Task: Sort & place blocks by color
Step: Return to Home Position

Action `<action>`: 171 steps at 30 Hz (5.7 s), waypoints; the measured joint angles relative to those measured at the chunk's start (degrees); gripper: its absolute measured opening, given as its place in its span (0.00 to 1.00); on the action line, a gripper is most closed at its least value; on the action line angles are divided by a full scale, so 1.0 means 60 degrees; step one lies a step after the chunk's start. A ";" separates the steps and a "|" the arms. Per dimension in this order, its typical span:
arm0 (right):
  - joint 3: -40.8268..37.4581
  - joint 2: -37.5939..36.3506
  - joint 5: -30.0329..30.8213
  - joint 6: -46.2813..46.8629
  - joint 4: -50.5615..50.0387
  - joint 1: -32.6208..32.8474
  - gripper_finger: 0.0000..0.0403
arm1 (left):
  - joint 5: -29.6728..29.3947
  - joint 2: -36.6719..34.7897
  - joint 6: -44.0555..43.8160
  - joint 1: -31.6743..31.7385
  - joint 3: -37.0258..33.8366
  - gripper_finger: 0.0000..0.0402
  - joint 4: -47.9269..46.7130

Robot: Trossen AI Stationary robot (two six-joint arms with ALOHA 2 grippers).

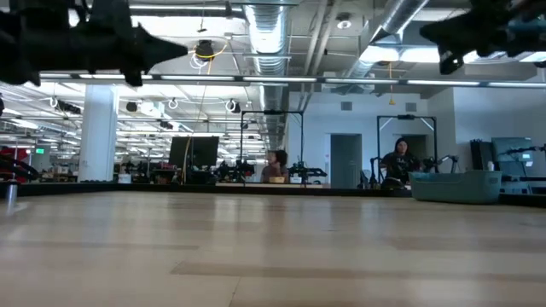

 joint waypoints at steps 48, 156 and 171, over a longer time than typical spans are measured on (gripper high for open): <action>-0.2436 -0.2737 0.1968 0.0452 -0.0761 0.0708 0.05 | 0.1081 -0.0783 -0.1163 -0.0583 -0.0877 0.00 -0.2979; -0.2454 -0.1082 0.2164 -0.0836 -0.0397 0.0694 0.07 | 0.0680 -0.8531 0.0165 -0.1141 -0.0793 0.00 -0.9907; -0.2458 -0.1080 0.2142 -0.0836 -0.0730 0.0694 0.07 | 0.0683 -0.8531 0.0209 -0.1141 -0.0779 0.00 -0.9921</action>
